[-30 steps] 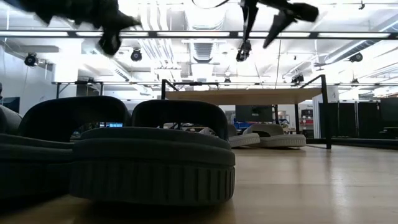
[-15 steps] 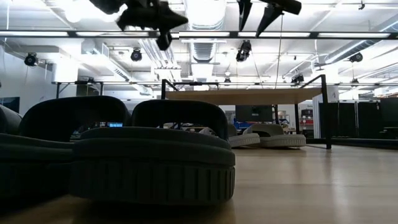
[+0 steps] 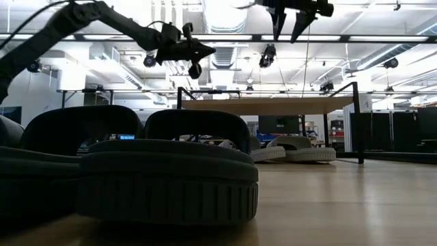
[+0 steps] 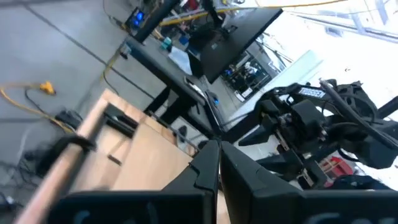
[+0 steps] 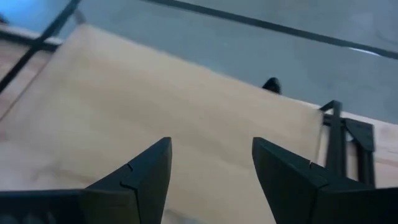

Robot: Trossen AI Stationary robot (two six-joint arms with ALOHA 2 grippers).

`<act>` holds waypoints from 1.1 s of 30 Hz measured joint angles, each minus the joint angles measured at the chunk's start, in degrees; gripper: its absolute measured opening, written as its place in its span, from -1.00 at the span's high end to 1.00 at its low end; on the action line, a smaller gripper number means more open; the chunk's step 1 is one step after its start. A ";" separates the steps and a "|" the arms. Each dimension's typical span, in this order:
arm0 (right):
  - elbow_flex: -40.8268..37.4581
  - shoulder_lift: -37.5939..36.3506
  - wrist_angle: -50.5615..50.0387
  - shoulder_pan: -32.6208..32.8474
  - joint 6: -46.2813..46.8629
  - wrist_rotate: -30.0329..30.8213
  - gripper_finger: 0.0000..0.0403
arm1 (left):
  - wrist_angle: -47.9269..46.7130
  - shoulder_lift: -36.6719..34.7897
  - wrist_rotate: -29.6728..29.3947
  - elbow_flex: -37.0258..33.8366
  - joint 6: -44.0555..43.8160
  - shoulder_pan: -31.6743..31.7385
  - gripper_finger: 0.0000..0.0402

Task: Pick and place slides into the shelf
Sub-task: Adjust the shelf on the table

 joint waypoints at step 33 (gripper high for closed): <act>0.21 0.09 0.44 -9.31 -2.13 -0.52 -0.07 | -2.63 16.21 5.55 -10.77 6.46 2.43 1.00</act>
